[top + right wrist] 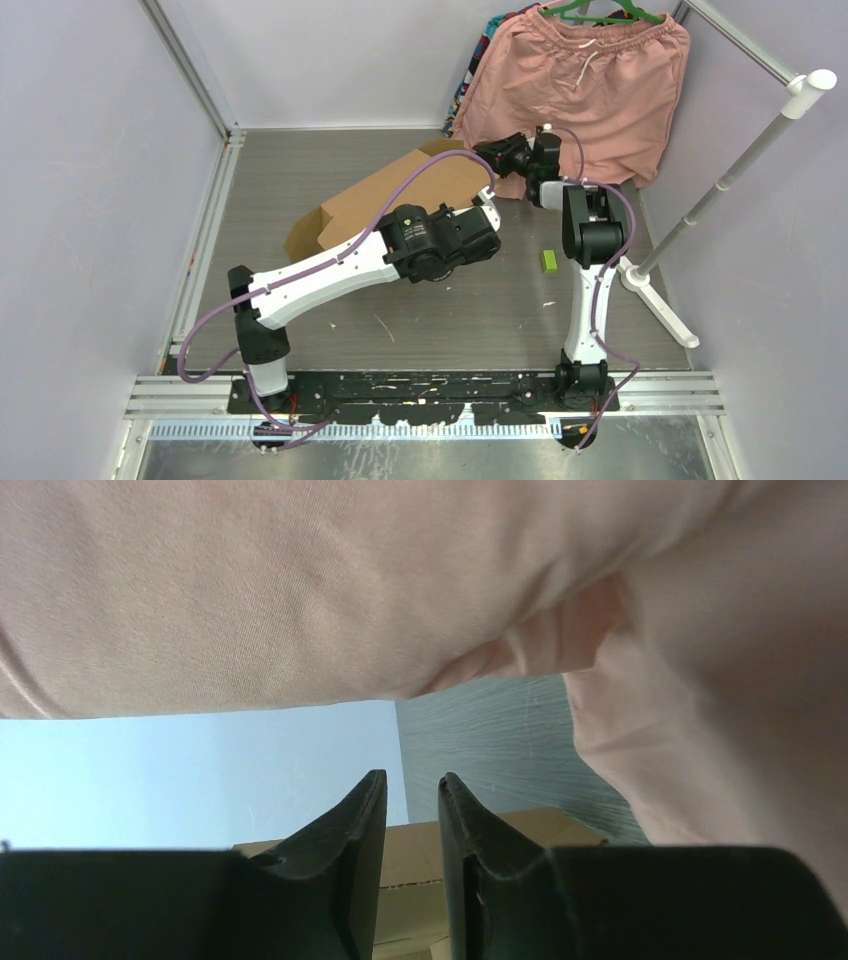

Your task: Fold the paper box

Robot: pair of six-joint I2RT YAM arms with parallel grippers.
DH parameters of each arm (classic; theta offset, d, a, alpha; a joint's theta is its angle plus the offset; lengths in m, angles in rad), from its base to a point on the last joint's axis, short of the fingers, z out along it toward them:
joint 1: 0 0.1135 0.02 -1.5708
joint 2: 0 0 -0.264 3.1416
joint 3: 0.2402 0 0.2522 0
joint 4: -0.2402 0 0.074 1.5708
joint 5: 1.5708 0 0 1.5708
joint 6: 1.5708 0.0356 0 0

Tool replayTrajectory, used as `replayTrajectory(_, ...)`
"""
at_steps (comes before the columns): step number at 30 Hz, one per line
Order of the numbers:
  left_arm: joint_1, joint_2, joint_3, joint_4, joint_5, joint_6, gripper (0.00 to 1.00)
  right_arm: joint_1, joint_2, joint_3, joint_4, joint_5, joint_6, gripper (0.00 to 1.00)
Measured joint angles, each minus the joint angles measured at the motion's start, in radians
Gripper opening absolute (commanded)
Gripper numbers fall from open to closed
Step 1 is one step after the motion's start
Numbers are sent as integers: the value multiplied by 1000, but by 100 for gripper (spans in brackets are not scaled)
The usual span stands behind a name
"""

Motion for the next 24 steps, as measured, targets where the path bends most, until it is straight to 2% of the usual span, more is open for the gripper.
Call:
replayTrajectory(14,0,0,0,1,8,0,2,76,41,47,23,-57,11,31)
replayTrajectory(24,0,0,0,2,12,0,3,97,41,-73,98,-79,12,31)
